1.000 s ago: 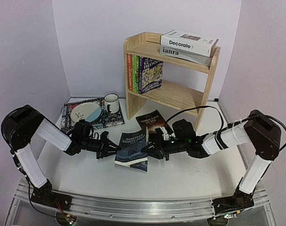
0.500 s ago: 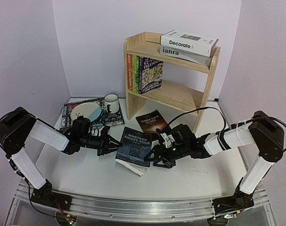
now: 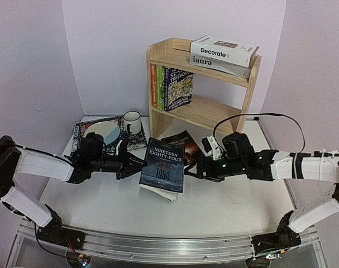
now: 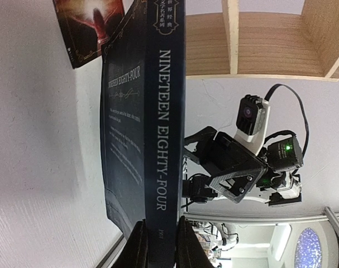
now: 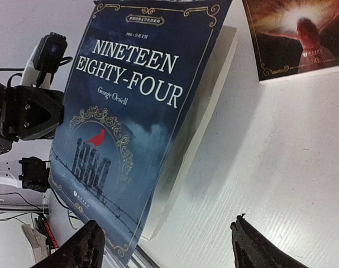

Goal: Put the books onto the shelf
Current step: Pass from the left arm to the right

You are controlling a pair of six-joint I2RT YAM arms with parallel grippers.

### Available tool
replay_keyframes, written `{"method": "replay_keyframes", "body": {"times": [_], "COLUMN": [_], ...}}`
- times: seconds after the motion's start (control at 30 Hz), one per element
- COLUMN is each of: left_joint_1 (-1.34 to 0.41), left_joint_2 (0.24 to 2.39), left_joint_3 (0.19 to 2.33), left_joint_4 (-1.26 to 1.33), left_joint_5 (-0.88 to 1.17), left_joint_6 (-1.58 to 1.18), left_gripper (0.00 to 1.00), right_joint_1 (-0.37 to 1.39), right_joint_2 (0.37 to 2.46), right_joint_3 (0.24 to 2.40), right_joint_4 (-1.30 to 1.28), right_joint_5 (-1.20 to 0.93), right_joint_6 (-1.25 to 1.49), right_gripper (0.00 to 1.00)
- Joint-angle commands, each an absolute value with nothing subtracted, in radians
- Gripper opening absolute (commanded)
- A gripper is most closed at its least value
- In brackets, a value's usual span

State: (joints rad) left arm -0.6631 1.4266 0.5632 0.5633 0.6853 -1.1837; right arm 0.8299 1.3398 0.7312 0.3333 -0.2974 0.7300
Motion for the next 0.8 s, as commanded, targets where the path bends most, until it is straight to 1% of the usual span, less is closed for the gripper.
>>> {"method": "replay_keyframes", "body": {"times": [0.0, 0.1, 0.17, 0.27, 0.33, 0.47, 0.63, 0.77], "left_joint_1": [-0.715, -0.754, -0.778, -0.814, -0.831, -0.865, -0.911, -0.929], "left_joint_2": [1.338, 1.337, 1.339, 1.348, 1.354, 1.359, 1.37, 1.39], "left_joint_3": [0.636, 0.655, 0.667, 0.699, 0.725, 0.749, 0.77, 0.802], "left_joint_4": [0.633, 0.624, 0.621, 0.618, 0.616, 0.609, 0.598, 0.597], "left_joint_5": [0.515, 0.43, 0.368, 0.29, 0.247, 0.146, 0.019, 0.01], "left_joint_6": [-1.13, -1.131, -1.13, -1.128, -1.131, -1.16, -1.214, -1.25], "left_gripper": [0.0, 0.0, 0.0, 0.0, 0.0, 0.0, 0.0, 0.0], "right_joint_1": [0.836, 0.86, 0.945, 1.102, 1.208, 1.351, 1.446, 1.501], "right_joint_2": [1.224, 1.152, 1.123, 1.128, 1.152, 1.205, 1.329, 1.432], "right_joint_3": [0.779, 0.805, 0.837, 0.886, 0.919, 0.975, 1.057, 1.074], "right_joint_4": [0.173, 0.127, 0.095, 0.058, 0.042, 0.051, 0.094, 0.184], "right_joint_5": [-0.22, -0.195, -0.123, 0.063, 0.182, 0.372, 0.531, 0.681], "right_joint_6": [0.539, 0.455, 0.369, 0.226, 0.124, -0.064, -0.227, -0.364], "right_gripper": [0.76, 0.76, 0.76, 0.77, 0.77, 0.77, 0.77, 0.78]}}
